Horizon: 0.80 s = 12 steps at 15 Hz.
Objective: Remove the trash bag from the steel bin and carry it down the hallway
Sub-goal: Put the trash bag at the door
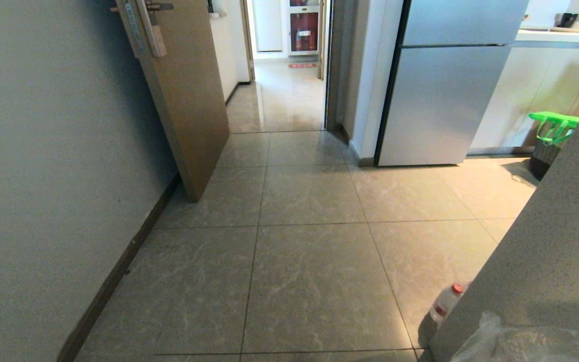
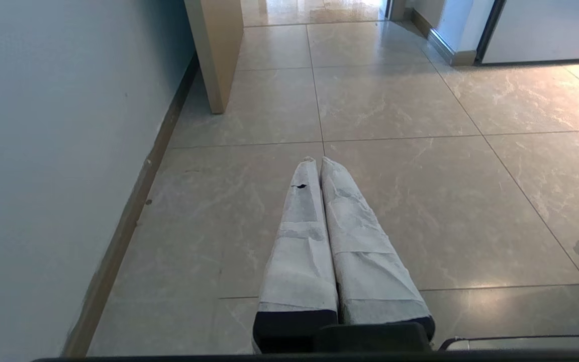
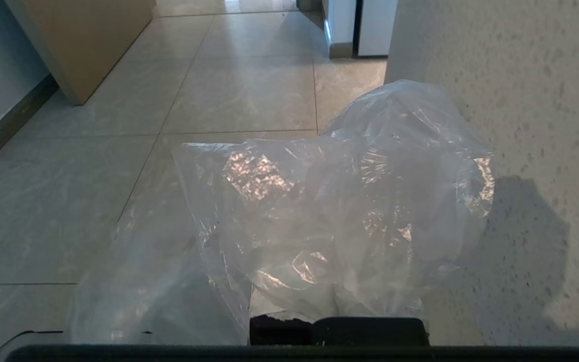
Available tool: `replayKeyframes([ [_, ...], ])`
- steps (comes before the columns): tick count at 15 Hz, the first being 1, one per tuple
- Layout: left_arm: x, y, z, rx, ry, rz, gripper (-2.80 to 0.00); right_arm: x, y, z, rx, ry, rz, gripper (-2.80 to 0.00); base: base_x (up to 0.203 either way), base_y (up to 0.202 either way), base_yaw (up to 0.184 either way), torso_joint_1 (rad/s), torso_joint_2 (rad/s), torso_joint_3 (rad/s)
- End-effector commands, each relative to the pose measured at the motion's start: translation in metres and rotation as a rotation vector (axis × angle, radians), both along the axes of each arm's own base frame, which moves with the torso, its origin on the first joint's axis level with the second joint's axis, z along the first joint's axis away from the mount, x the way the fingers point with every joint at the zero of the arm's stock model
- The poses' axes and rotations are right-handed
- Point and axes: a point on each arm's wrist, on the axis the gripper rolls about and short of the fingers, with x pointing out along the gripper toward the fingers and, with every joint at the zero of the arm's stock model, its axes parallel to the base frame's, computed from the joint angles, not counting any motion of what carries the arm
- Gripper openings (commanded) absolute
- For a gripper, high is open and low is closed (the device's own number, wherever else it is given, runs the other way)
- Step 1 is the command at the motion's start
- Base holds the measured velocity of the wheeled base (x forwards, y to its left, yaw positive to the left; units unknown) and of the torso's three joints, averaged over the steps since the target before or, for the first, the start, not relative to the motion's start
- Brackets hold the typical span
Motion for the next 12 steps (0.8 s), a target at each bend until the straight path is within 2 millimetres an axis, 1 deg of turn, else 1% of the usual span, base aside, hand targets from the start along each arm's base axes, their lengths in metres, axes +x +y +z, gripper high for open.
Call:
replayKeyframes([
  [1,-0.0001,0.0,0.0002,0.0,0.0,-0.001,-2.8,0.0001,0.0,0.0001,0.0,0.001,0.0,-2.8,0.0,0.0,0.0,0.0,0.0,0.0],
  [12,0.0,0.0,0.0001,-0.003,-0.002,0.001,-2.8,0.0001,0.0,0.0001,0.0,0.001,0.0,-2.8,0.0,0.0,0.0,0.0,0.0,0.0],
])
